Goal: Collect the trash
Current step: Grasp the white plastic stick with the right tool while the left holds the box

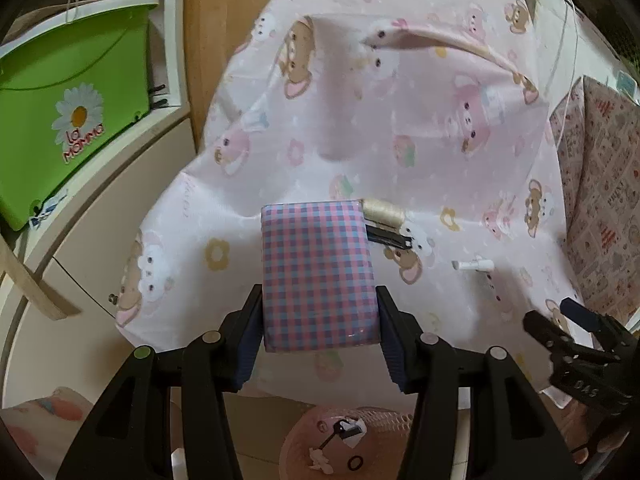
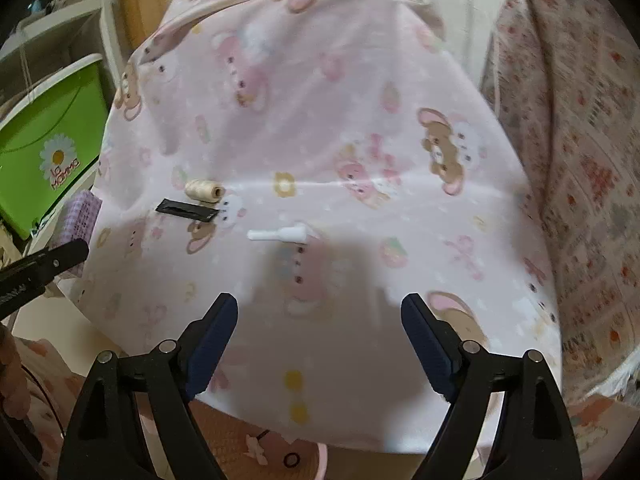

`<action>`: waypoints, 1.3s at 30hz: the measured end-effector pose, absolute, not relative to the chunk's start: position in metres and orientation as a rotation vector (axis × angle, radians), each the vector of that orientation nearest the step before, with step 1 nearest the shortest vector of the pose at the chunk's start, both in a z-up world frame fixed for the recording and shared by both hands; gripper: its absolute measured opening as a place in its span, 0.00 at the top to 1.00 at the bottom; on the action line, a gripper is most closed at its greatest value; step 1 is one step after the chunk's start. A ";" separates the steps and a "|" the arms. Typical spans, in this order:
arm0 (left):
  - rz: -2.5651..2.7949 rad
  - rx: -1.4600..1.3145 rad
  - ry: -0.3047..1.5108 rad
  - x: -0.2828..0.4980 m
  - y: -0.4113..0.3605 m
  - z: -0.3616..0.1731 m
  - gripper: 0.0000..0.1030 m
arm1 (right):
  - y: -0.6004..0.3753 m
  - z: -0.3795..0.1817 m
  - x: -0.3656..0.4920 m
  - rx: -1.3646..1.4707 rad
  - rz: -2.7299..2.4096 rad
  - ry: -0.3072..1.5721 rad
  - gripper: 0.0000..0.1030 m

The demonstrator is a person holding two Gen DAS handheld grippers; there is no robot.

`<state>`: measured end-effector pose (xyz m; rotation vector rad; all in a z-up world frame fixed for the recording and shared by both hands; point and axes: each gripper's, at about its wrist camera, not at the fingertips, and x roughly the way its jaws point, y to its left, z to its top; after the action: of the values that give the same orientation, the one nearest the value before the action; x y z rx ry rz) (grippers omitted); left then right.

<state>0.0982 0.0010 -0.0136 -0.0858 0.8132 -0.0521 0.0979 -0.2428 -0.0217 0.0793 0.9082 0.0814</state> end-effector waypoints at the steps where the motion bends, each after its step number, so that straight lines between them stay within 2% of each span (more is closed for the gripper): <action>1: -0.043 -0.081 0.808 0.098 0.002 -0.013 0.50 | -0.238 -0.024 0.100 0.075 0.081 0.912 0.17; 8: -0.020 -0.089 0.816 0.100 0.010 -0.018 0.50 | -0.206 -0.048 0.129 0.063 0.027 0.950 0.17; 19: -0.011 -0.096 0.818 0.102 0.011 -0.020 0.50 | -0.180 -0.050 0.186 0.036 -0.090 0.974 0.17; 33: 0.009 -0.118 0.821 0.101 0.020 -0.021 0.50 | -0.189 -0.072 0.211 0.090 -0.163 1.018 0.17; 35: 0.008 -0.120 0.822 0.101 0.020 -0.021 0.50 | -0.190 -0.071 0.210 0.087 -0.159 1.008 0.25; 37: 0.007 -0.117 0.821 0.101 0.020 -0.021 0.50 | -0.190 -0.070 0.210 0.074 -0.137 1.001 0.42; 39: 0.006 -0.114 0.821 0.100 0.020 -0.021 0.50 | -0.193 -0.066 0.204 0.058 -0.115 1.001 0.48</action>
<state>0.1003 0.0197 -0.0206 -0.1139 0.8209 0.0059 0.2036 -0.1931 -0.0661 0.0583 1.0009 -0.1152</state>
